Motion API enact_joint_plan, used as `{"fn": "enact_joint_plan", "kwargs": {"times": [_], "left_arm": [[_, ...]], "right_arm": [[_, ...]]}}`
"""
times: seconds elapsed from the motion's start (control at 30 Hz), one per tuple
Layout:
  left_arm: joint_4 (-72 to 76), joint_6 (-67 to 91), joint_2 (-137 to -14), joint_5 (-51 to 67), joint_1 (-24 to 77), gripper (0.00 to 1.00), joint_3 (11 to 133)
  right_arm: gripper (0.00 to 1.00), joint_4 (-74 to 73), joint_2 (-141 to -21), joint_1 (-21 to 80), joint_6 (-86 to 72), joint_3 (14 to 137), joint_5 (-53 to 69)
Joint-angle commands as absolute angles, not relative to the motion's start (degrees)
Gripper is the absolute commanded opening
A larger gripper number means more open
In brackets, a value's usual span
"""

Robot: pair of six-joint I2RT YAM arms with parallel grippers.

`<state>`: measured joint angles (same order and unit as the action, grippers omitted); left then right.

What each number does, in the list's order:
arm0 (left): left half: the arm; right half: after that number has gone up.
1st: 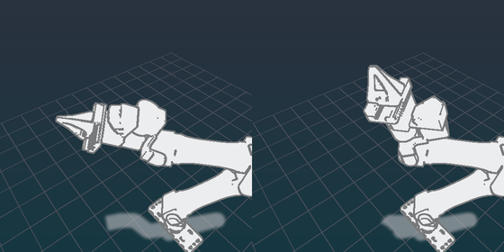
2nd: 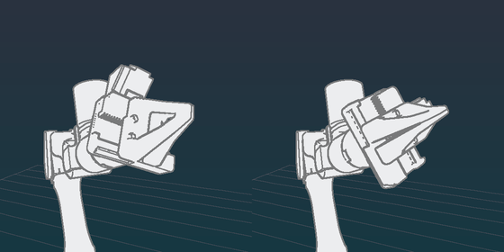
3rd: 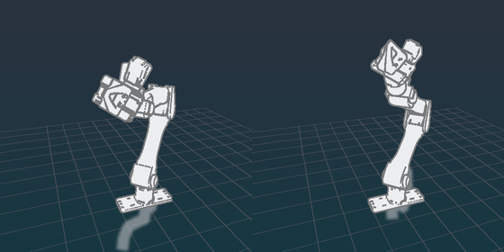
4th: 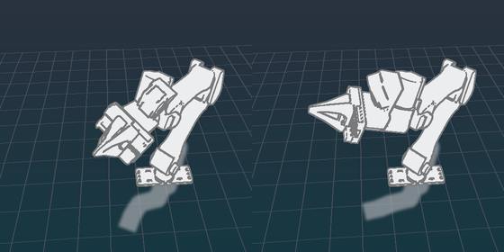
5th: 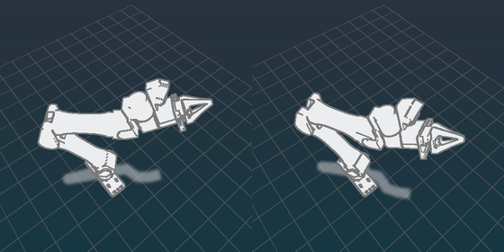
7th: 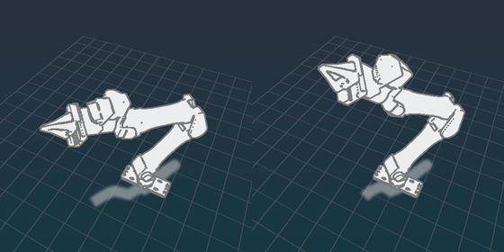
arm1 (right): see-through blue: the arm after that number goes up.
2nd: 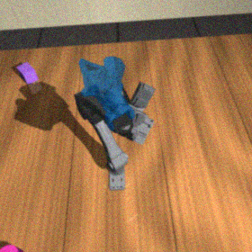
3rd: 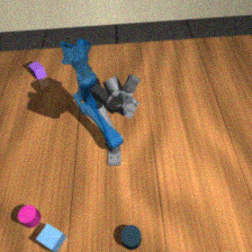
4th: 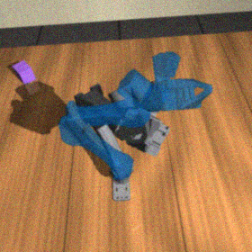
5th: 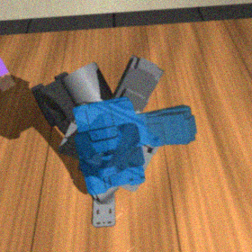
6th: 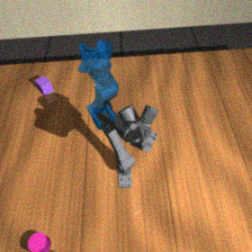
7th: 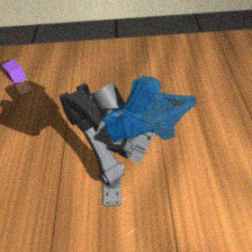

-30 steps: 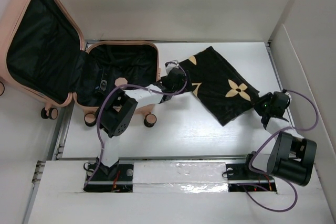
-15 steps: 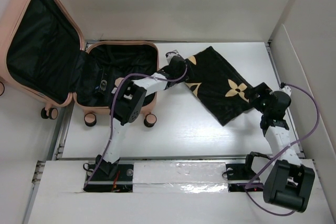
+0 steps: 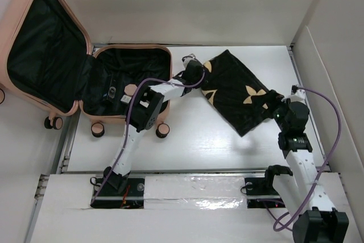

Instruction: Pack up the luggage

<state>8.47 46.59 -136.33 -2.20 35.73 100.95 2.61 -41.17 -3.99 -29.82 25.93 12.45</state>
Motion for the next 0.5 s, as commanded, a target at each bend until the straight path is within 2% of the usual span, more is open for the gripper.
{"fn": "enact_joint_plan", "kwargs": {"times": [0.0, 0.27, 0.47], "left_arm": [[14.13, 45.27, -127.46, 3.69, 35.42, 0.00, 96.42], [11.25, 37.80, -111.30, 5.09, 34.54, 0.00, 95.72], [9.32, 34.98, -99.53, 6.07, 26.04, 0.00, 88.89]], "right_arm": [[0.96, 0.18, -36.92, -2.73, -26.28, 29.53, 10.02], [0.96, 0.97, -34.72, -2.72, -27.42, 26.19, 11.07], [0.96, 1.84, -33.13, -2.72, -27.25, 24.52, 11.25]]}}
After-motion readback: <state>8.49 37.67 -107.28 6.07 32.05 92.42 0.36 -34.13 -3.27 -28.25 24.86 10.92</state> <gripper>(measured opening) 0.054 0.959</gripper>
